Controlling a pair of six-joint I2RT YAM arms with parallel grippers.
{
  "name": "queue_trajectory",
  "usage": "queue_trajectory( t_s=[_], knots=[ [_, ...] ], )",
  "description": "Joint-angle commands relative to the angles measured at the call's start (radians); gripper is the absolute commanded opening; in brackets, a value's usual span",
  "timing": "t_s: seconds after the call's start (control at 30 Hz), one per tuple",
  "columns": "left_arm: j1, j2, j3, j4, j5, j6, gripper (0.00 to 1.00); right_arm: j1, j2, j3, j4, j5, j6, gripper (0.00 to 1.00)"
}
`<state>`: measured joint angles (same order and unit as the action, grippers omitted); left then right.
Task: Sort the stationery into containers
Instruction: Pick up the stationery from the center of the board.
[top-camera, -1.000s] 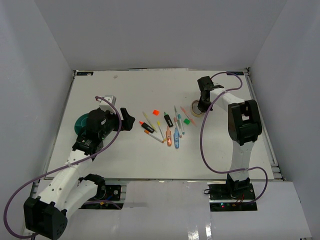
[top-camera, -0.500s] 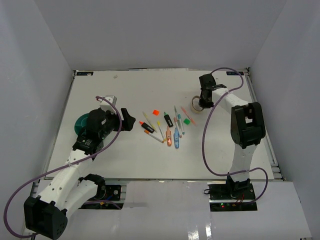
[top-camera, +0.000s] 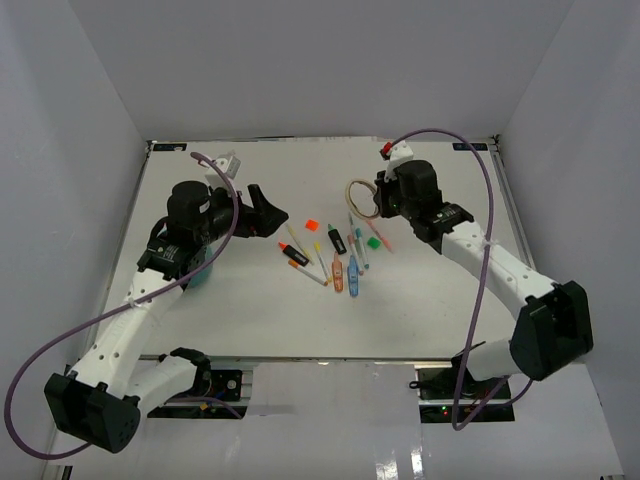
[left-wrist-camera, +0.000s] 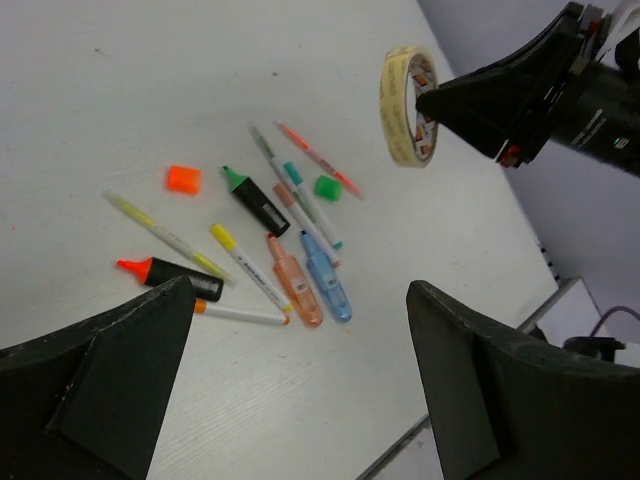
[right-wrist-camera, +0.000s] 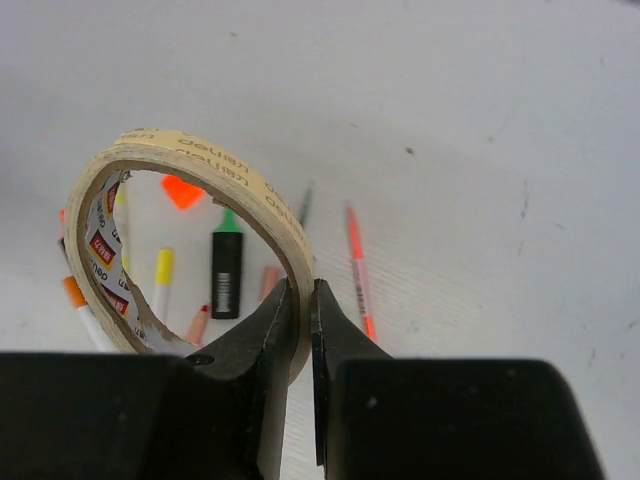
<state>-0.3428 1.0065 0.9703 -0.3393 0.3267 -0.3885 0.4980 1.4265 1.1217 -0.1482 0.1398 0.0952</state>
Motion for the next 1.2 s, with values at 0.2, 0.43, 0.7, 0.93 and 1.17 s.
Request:
queue_trajectory(
  t_s=[0.2, 0.43, 0.7, 0.93, 1.17],
  knots=[
    [-0.004, 0.104, 0.175, -0.033, 0.235, -0.150, 0.98, 0.191, -0.172, -0.063, 0.193, -0.170, -0.140, 0.15],
    [-0.021, 0.178, 0.263, -0.032, 0.328, -0.219, 0.98, 0.249, -0.184, -0.057, 0.211, -0.177, -0.143, 0.15],
    [-0.071, 0.214, 0.288, -0.032, 0.308, -0.230, 0.88, 0.269, -0.184, -0.054, 0.228, -0.174, -0.146, 0.15],
    [-0.122, 0.251, 0.297, -0.043, 0.221, -0.211, 0.78, 0.278, -0.178, -0.054, 0.230, -0.170, -0.147, 0.15],
    [-0.156, 0.265, 0.329, -0.066, 0.135, -0.182, 0.66, 0.286, -0.173, -0.051, 0.223, -0.167, -0.153, 0.15]
  ],
)
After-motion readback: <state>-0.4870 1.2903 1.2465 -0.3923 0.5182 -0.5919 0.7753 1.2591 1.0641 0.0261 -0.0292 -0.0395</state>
